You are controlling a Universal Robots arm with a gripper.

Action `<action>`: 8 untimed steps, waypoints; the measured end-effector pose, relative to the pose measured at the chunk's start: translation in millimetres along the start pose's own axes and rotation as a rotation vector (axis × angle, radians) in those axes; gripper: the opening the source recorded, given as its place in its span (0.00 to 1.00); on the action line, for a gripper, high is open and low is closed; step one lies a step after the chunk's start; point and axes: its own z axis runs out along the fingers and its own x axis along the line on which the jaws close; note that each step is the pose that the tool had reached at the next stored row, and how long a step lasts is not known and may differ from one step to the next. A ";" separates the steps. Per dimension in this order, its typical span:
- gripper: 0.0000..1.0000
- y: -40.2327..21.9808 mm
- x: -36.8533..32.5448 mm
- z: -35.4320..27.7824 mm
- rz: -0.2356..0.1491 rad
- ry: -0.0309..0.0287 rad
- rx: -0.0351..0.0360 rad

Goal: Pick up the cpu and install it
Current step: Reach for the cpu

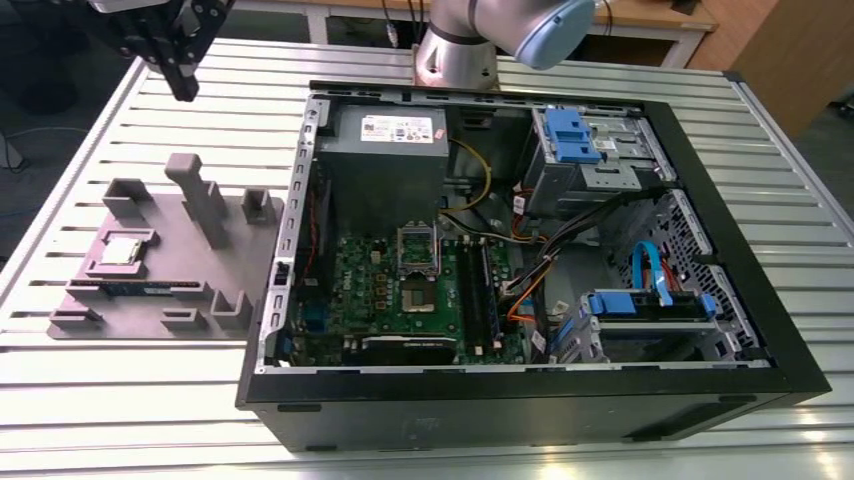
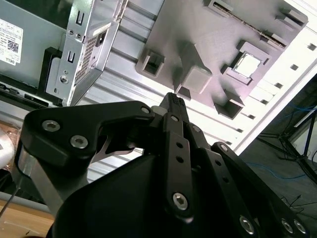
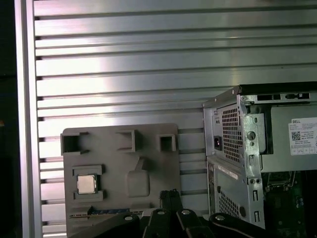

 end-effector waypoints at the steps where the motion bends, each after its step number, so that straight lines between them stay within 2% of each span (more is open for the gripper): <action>1: 0.11 -0.1 0.7 0.0 0.000 0.0000 0.0000; 8: 0.11 -0.3 4.4 -0.1 0.000 0.0000 -0.0001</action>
